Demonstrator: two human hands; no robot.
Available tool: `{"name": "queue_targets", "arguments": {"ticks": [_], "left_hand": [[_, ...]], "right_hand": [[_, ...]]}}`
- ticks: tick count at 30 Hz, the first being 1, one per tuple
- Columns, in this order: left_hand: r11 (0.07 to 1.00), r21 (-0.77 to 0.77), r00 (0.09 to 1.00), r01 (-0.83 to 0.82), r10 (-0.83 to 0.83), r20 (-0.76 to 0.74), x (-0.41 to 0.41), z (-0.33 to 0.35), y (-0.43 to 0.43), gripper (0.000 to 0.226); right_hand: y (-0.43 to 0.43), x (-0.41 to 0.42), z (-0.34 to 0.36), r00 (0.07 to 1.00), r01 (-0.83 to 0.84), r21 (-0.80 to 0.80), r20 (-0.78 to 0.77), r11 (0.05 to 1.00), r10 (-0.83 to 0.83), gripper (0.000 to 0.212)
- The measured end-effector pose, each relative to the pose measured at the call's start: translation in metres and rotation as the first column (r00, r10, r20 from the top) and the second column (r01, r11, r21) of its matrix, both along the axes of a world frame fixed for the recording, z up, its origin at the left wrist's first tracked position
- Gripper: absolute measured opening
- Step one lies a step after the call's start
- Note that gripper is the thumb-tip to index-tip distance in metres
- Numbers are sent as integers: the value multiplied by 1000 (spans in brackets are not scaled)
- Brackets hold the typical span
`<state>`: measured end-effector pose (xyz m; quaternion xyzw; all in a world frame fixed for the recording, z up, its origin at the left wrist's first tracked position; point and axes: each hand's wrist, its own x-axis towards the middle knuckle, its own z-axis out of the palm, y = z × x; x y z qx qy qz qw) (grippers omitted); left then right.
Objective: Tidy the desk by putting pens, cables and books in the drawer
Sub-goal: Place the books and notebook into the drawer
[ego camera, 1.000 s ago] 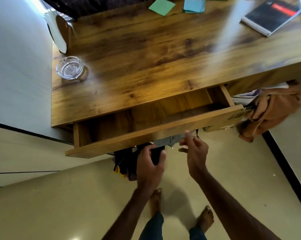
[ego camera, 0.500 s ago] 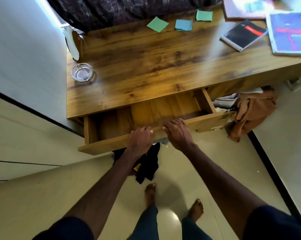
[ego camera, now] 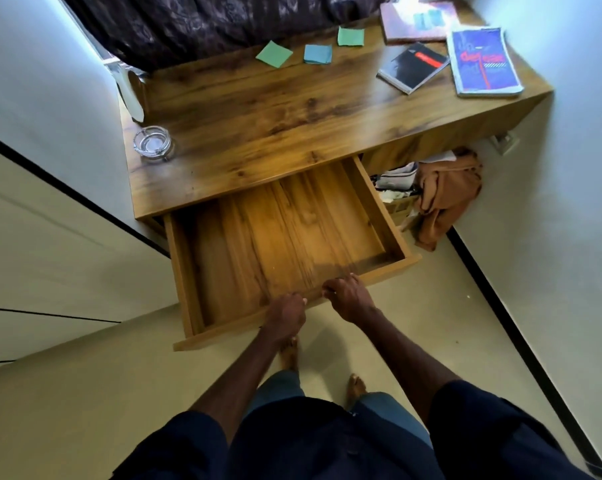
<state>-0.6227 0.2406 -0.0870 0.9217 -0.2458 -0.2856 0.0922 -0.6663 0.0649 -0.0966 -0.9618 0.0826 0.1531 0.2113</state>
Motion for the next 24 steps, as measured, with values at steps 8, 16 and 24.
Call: {"name": "queue_targets", "arguments": {"ticks": [8, 16, 24], "left_hand": [[1000, 17, 998, -21, 22, -52, -88, 5, 6, 30], [988, 92, 991, -127, 130, -28, -108, 8, -4, 34], [943, -108, 943, -314, 298, -147, -83, 18, -59, 23]], "right_hand": [[-11, -79, 5, 988, -129, 25, -79, 991, 130, 24], [-26, -94, 10, 969, -232, 59, -70, 971, 235, 29], [-89, -88, 25, 994, -88, 272, -35, 958, 101, 19]]}}
